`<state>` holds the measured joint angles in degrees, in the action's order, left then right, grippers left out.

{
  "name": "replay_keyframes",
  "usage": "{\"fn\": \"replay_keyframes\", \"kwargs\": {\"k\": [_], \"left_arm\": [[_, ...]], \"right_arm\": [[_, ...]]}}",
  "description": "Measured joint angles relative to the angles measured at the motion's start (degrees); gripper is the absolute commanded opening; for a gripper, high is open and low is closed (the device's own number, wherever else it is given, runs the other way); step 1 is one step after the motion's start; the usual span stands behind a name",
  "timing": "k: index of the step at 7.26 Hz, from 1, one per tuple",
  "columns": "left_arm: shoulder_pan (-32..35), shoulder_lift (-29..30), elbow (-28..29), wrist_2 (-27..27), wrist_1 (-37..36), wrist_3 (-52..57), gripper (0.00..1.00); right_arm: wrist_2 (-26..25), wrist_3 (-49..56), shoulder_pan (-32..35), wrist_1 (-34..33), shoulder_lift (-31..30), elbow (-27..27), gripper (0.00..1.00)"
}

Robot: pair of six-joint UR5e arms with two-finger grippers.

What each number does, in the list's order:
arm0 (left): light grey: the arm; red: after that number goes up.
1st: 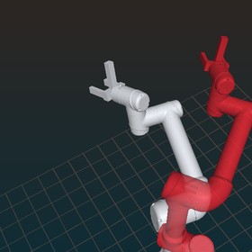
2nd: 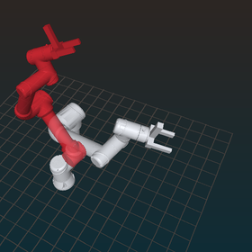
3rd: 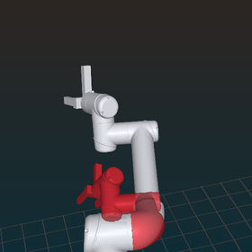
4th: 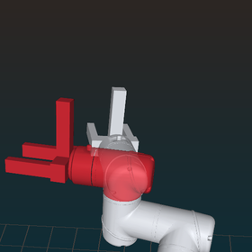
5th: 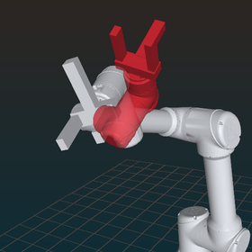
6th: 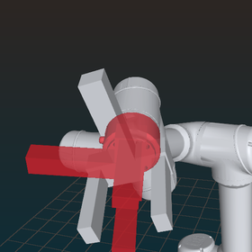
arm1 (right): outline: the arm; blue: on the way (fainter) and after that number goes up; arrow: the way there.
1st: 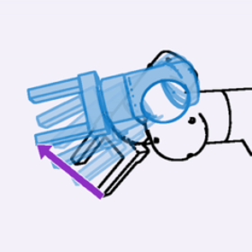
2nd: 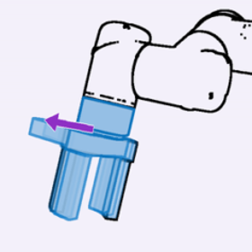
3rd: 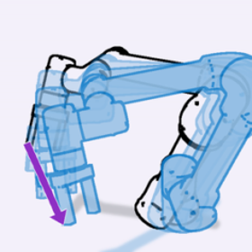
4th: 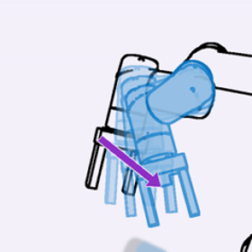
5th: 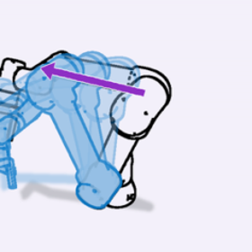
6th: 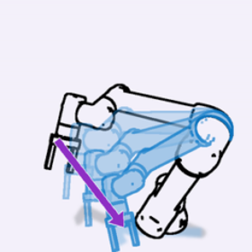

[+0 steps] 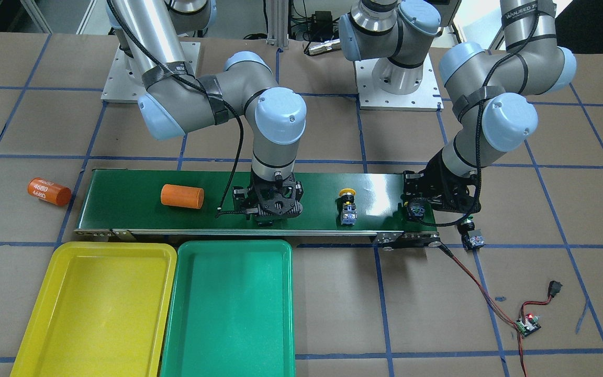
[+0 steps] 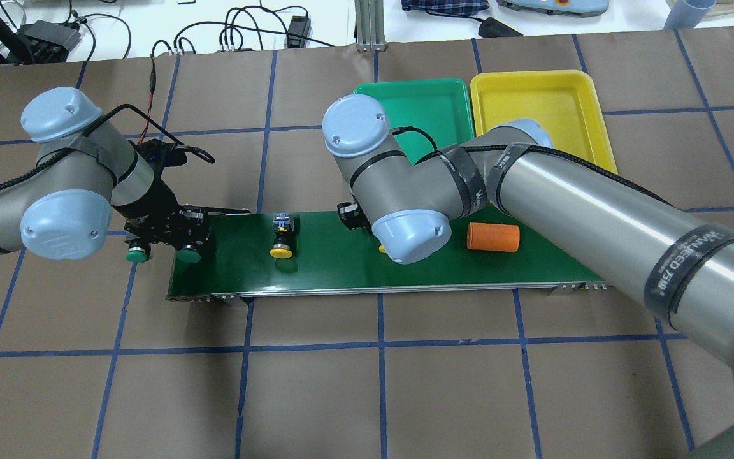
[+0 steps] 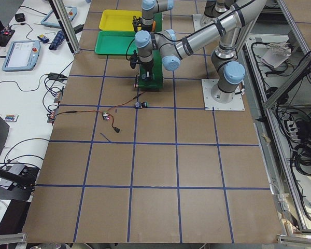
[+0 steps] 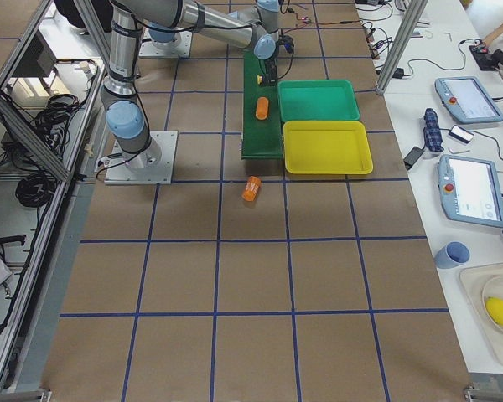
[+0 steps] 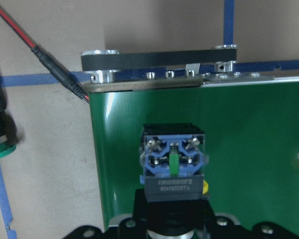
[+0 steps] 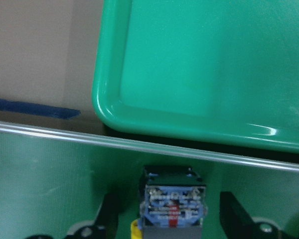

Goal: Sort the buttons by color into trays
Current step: 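Carry yellow button over yellow tray with right while left places green button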

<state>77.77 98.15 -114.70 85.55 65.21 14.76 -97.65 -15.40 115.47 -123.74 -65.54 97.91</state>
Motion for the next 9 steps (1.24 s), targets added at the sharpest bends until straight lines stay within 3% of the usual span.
{"fn": "replay_keyframes", "kwargs": {"k": [1,3,6,9], "left_arm": [[0.0,-0.3,0.1,0.0,0.1,-0.1,1.0],[-0.8,-2.2,1.7,0.7,0.7,0.2,1.0],[-7.6,-2.7,4.4,1.8,0.9,3.5,1.0],[-13.9,1.7,4.2,2.4,-4.4,12.2,1.0]], "right_arm": [[0.1,0.0,-0.1,0.3,-0.1,0.0,0.0],[0.1,0.5,-0.5,1.6,-0.7,-0.2,0.0],[-0.5,5.8,-3.0,4.2,-3.4,-0.5,0.0],[-0.5,23.9,-14.4,4.2,-5.3,-1.6,0.0]]}}
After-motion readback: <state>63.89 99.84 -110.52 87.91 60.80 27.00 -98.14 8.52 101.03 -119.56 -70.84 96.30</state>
